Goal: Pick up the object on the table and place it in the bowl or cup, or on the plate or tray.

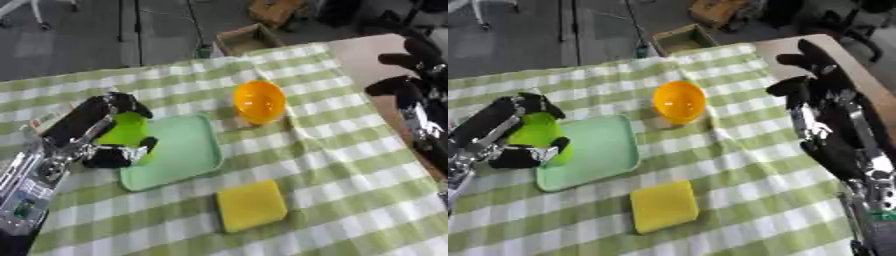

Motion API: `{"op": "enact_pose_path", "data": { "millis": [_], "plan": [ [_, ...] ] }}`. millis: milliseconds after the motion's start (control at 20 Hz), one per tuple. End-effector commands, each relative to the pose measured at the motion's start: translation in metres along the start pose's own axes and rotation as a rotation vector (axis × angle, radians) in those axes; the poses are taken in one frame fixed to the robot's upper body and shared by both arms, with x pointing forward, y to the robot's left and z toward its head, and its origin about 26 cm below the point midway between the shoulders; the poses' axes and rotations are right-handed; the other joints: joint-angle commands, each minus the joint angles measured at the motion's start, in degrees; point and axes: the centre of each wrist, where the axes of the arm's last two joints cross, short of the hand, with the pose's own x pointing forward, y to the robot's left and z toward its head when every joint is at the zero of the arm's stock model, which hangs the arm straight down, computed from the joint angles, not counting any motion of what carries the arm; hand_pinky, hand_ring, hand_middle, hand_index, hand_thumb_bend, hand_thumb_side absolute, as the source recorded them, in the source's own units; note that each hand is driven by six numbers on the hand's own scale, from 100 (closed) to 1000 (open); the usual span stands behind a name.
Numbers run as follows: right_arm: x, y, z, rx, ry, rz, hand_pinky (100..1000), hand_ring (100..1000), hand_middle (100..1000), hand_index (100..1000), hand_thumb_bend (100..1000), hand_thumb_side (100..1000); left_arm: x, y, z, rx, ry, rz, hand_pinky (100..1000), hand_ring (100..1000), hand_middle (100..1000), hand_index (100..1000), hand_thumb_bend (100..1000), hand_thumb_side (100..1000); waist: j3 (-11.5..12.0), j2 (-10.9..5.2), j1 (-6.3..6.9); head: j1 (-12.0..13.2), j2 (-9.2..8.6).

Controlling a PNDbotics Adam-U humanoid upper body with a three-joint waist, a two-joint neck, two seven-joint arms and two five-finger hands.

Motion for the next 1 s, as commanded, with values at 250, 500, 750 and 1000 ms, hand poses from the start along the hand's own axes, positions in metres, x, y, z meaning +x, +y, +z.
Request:
{"op": "enact_pose_path", "data": {
  "millis": [250,500,750,1000],
  "plan": [
    [0.008,-0.003,-0.006,0.017,-0.042,0.006,704,657,836,1000,100,536,0.002,-0.001,-0.013,0.025,-0.043,-0.037,216,565,583,720,100,137,-0.52,-5.70,0.37,0.26,-0.19],
    [0.008,-0.003,-0.006,0.017,-0.043,0.005,704,657,836,1000,100,537,0.002,-0.009,-0.015,0.009,-0.057,-0.053,418,633,658,786,205,304,-0.69,-5.69,0.32,0.21,-0.16],
    [0.008,-0.002,-0.006,0.019,-0.042,0.004,704,656,836,1000,100,541,-0.001,-0.015,-0.014,-0.030,-0.068,-0.120,641,786,787,853,392,577,-0.63,-5.73,0.38,0.11,-0.23],
    [0.008,-0.003,-0.006,0.018,-0.040,0.005,704,656,836,1000,100,551,-0.008,-0.019,-0.012,-0.029,-0.046,-0.147,769,890,862,890,493,795,-0.52,-5.83,0.36,-0.06,-0.26]
  ]
}}
